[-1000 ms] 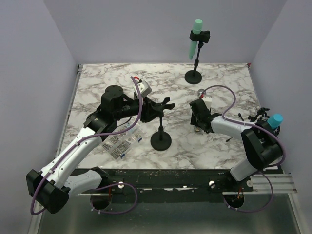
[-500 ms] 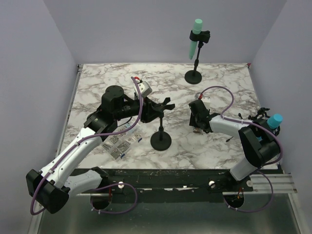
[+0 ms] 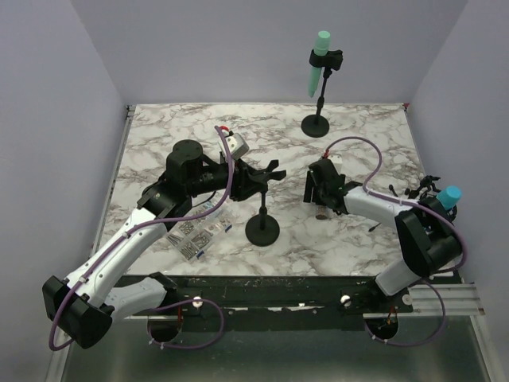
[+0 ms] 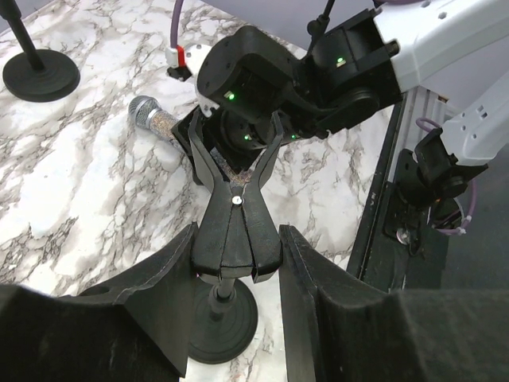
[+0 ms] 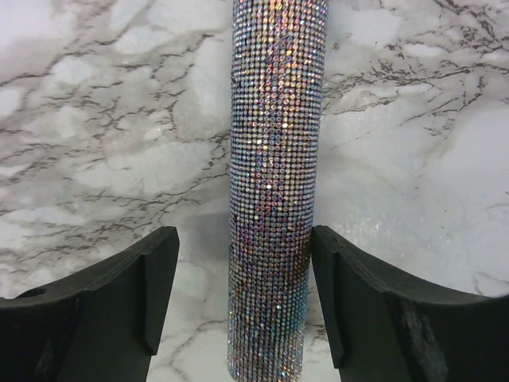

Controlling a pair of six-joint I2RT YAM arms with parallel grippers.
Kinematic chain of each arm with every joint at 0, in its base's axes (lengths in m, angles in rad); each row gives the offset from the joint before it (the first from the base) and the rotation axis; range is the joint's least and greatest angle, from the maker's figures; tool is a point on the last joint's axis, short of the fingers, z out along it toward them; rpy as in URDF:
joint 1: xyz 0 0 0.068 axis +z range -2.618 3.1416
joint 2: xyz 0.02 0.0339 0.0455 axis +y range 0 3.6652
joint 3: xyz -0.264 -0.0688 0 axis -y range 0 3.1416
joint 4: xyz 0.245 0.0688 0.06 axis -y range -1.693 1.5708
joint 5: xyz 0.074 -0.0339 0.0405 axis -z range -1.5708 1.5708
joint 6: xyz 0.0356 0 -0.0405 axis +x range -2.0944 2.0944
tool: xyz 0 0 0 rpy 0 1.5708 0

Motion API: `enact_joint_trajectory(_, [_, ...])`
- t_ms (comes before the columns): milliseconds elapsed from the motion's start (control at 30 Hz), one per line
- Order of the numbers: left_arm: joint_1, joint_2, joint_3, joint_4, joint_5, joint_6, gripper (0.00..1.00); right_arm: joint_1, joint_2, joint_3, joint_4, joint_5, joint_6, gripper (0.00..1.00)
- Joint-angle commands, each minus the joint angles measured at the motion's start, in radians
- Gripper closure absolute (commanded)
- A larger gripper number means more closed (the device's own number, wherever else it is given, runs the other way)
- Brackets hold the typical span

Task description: Remove the microphone from the stand

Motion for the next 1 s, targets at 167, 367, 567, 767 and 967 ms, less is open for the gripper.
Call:
enact_joint_trajectory(167, [-0.008,-0.007,0.019,-0.053,-0.018,-0.001,0.94,0.000,-0.221,0.039,-0.036,-0.143,-0.071,0.20])
enact_joint_trajectory(367, [-0.014,-0.005,0.016,-0.080,-0.014,0.012,0.74,-0.001,-0.331,-0.011,0.022,-0.172,-0.085,0.17])
enact_joint_trajectory(567, [-0.014,-0.017,0.028,-0.088,-0.011,0.004,0.48,-0.001,-0.349,-0.023,0.019,-0.197,-0.091,0.16])
enact_joint_trajectory(767, [-0.015,-0.031,0.047,-0.112,-0.020,-0.103,0.03,-0.001,-0.398,-0.024,-0.002,-0.205,-0.089,0.16])
enact_joint_trajectory(967, [-0.014,-0.025,0.091,-0.198,-0.046,-0.236,0.01,-0.001,-0.441,-0.044,-0.002,-0.205,-0.090,0.16])
